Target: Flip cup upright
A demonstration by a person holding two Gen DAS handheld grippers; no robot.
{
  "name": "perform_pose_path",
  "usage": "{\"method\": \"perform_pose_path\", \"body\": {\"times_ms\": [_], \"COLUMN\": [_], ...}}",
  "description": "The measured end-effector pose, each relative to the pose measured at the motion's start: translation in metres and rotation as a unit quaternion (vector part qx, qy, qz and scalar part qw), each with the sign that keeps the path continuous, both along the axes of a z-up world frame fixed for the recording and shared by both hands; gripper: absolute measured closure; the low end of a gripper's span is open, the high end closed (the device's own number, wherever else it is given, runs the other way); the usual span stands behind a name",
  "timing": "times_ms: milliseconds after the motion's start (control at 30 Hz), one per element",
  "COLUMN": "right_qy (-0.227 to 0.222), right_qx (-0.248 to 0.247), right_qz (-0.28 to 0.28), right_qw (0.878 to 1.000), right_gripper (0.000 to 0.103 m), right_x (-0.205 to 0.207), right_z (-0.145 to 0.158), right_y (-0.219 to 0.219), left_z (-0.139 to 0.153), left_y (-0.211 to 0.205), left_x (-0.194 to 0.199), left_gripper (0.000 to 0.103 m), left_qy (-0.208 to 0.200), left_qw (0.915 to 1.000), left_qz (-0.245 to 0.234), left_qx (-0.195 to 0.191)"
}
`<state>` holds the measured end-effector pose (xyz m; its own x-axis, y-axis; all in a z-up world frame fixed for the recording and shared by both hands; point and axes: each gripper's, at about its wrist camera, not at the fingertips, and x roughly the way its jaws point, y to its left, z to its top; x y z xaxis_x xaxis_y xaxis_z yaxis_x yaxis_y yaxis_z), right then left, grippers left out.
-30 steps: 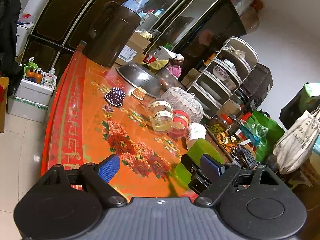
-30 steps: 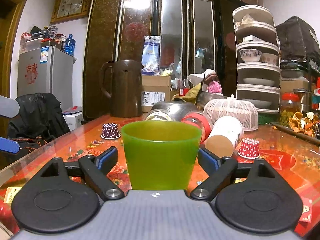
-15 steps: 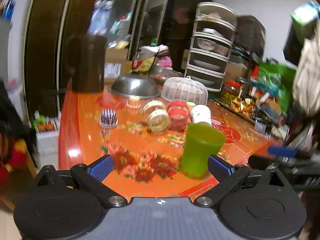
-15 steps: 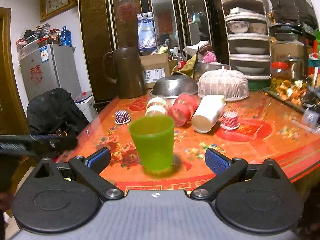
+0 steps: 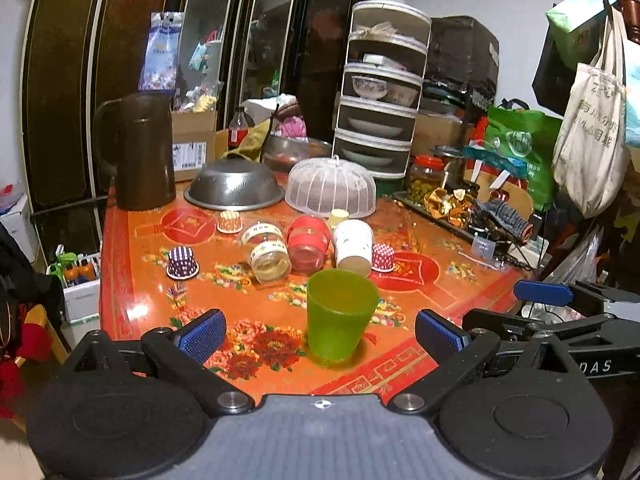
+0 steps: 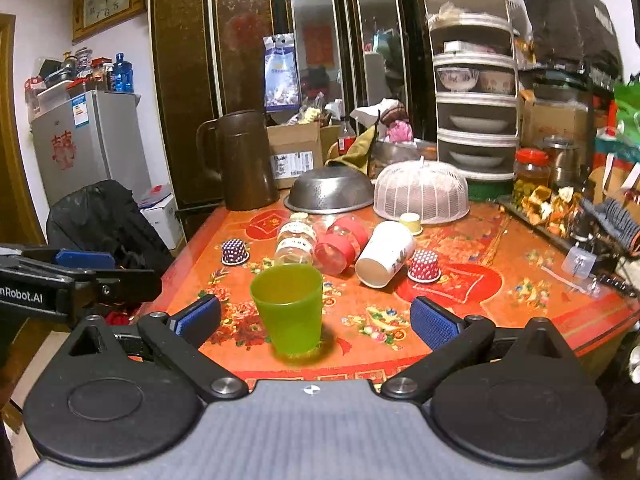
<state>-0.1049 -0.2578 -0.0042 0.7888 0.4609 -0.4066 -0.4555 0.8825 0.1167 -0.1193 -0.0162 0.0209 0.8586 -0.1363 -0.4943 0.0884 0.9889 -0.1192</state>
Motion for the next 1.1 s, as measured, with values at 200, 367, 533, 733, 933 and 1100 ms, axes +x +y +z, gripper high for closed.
{"method": "perform_pose_path", "body": {"times_ms": [200,367,533,733,933,1100], "right_qy": [0.008,0.011,0.015,0.013,0.008,0.007], "right_qx": [0.001,0.004,0.009,0.009,0.011,0.017], "right_qz": [0.003,0.006,0.009,0.011,0.013,0.014], "right_qw": [1.000,1.000,1.000,1.000,1.000,1.000], "right_gripper": [0.001,0.001,0.001,0.001,0.001,0.001], "right_x": [-0.0005,-0.0008,0.0002,-0.0003,-0.0019,-0.0023], "right_z": [-0.0038,-0.0056,-0.0072,-0.0071,-0.0062,-0.0057], "right_y": [0.0000,0.0011,0.0003,0.0000,-0.0007,-0.0024], "left_z": [-0.0053,-0.0060,-0.0077,-0.0084,-0.0087,-0.0091], "left_y": [-0.0030,-0.0028,-0.0026,-0.0016,-0.0014,-0.0018], "left_x": [0.0064,0.0091,0.0104,0.0110,0.0112,0.0111], "left_gripper": [0.001,0.001,0.001,0.001,0.001,0.001], "left_qy": [0.011,0.012,0.014,0.014,0.014,0.015], "left_qw": [0.9999,0.9998,0.9997,0.9996,0.9997,0.9996], "left_qz": [0.006,0.012,0.017,0.019,0.019,0.018], "left_qx": [0.005,0.009,0.014,0.012,0.012,0.012]}}
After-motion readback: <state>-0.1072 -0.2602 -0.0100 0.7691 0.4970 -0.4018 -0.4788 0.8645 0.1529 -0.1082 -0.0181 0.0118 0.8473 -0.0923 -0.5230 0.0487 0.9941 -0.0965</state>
